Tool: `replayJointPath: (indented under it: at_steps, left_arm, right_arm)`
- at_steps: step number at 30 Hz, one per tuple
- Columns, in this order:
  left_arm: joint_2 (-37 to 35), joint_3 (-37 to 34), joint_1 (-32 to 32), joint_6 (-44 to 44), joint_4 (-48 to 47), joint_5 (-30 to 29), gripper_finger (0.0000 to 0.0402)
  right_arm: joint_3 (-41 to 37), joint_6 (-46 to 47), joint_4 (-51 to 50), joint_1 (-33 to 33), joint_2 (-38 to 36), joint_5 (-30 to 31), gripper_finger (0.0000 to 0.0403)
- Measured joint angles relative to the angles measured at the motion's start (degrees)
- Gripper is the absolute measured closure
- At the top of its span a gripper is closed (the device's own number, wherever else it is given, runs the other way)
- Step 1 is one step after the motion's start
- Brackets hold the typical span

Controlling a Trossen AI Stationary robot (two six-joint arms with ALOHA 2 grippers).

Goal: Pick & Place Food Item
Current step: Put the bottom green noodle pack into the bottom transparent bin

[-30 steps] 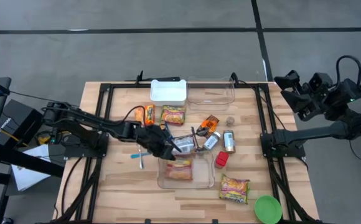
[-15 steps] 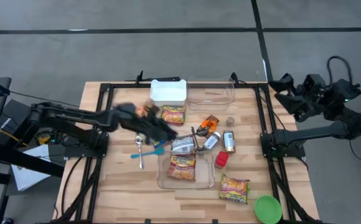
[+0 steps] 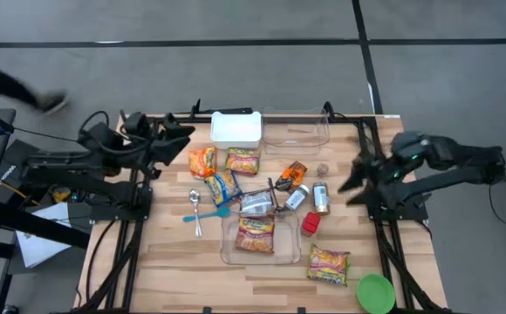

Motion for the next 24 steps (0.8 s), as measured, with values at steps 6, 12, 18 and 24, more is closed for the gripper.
replayJointPath:
  at_steps: [6,12,18,24]
  left_arm:
    - [-1.3,0.0,0.0,0.2,-5.3,-0.9,0.0231]
    - [-1.0,0.0,0.0,1.8,-10.7,-0.9,0.0231]
    - [-0.7,-0.1,0.0,2.0,-12.7,-0.9,0.0231]
    - [-0.7,-0.1,0.0,2.0,-14.4,-0.9,0.0235]
  right_arm:
    - [0.0,7.5,-8.5,12.5,6.0,-2.2,0.0112]
    - [0.0,8.6,-14.9,26.3,13.0,2.6,0.0112]
    - [0.0,9.1,-16.6,36.6,21.4,11.6,0.0112]
    - [0.0,10.8,-17.7,40.7,31.8,20.5,0.0112]
